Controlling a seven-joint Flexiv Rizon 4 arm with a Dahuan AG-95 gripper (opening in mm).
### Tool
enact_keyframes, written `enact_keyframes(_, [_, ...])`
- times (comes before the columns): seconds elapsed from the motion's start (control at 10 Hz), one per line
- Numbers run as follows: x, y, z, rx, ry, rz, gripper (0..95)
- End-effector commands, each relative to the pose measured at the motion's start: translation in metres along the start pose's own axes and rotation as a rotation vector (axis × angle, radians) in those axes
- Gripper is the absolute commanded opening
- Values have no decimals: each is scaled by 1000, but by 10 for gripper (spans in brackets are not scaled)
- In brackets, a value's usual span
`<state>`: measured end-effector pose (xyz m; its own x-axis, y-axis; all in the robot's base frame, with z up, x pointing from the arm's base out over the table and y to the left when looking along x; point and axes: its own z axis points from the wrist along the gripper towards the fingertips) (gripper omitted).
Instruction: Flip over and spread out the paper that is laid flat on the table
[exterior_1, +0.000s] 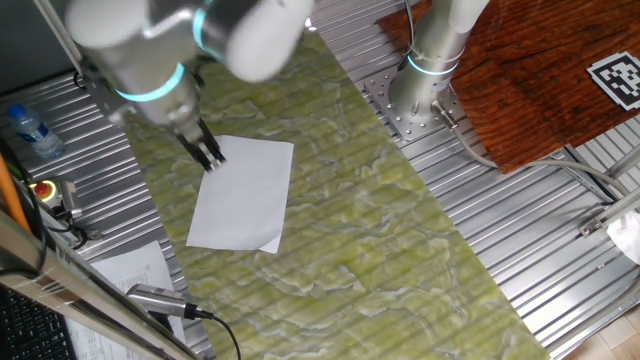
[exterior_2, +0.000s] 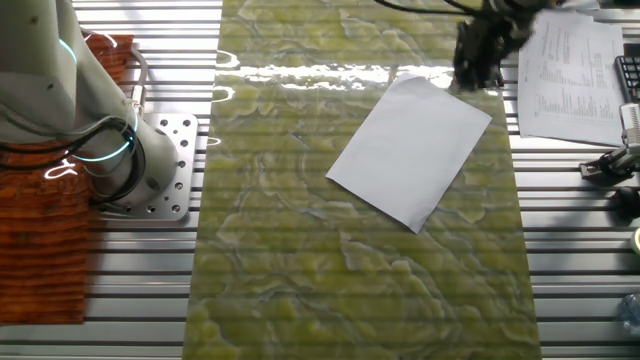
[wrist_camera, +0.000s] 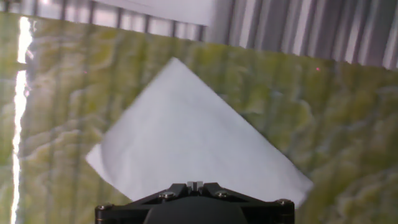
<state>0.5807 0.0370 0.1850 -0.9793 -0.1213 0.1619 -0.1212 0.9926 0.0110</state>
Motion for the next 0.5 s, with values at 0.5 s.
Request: enact_keyframes(0.5, [20,-36,-6,-26,-24,-83,0])
